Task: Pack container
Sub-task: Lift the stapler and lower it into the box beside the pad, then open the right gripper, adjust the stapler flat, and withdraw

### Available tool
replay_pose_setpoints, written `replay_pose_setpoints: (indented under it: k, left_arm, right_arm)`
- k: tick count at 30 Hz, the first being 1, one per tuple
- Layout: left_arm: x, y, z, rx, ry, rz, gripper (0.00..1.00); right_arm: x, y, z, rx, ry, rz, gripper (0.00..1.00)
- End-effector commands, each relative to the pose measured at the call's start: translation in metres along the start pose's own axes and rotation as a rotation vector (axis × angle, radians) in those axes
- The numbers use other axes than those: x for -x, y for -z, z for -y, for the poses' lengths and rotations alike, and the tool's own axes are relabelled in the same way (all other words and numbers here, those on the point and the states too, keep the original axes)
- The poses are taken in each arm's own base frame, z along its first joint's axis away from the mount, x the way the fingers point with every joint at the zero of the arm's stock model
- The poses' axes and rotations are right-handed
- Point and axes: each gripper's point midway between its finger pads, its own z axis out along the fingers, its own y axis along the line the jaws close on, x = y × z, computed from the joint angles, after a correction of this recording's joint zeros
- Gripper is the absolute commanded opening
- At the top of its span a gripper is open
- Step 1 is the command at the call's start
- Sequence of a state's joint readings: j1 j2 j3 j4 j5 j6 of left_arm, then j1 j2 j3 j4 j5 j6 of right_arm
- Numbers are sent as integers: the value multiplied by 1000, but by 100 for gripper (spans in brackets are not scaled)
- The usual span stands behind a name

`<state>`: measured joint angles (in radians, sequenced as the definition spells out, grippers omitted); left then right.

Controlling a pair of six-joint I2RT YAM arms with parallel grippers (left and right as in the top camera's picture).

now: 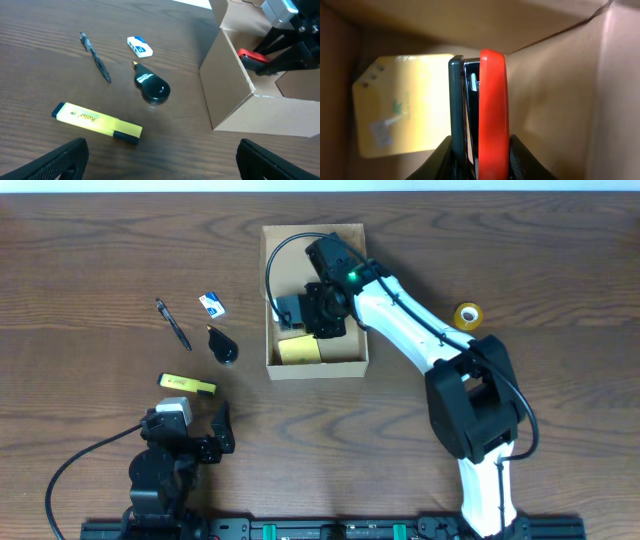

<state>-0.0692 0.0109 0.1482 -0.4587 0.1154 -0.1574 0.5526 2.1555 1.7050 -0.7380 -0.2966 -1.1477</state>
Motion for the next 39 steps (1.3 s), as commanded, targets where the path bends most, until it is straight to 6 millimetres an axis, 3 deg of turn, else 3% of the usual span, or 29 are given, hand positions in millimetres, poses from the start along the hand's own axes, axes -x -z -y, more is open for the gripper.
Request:
replay_pose_setpoints:
  k: [1,7,12,23,26,28,29,30,39]
  left_arm:
    - [-5,-3,-3,12,-5,-6,96]
    - [-5,-3,-3,12,-5,-6,95]
    - [-5,-3,-3,12,-5,-6,95]
    - [-5,-3,-3,12,-5,-6,95]
    - [-5,-3,-3,12,-5,-6,95]
    - [-5,-3,-3,12,-5,-6,95]
    - [-5,-3,-3,12,-5,-6,95]
    - [-5,-3,-3,12,-5,-5,95]
    - [-5,-3,-3,12,-5,-6,95]
  right_arm:
    - [14,-5,-3,7,18,45,1]
    - [22,-8,-7,21,-1,63,1]
    - [19,-20,-10,34,-2,59,1]
    - [16,-24,-8,28,-22,49,2]
    - [16,-24,-8,28,-63,48,18]
    - [16,-24,-8,29,-95,48,24]
    - [16,-23,-8,29,-99,48,33]
    - [16,-23,-8,29,-99,48,99]
    - [16,-23,-8,29,-99,48,99]
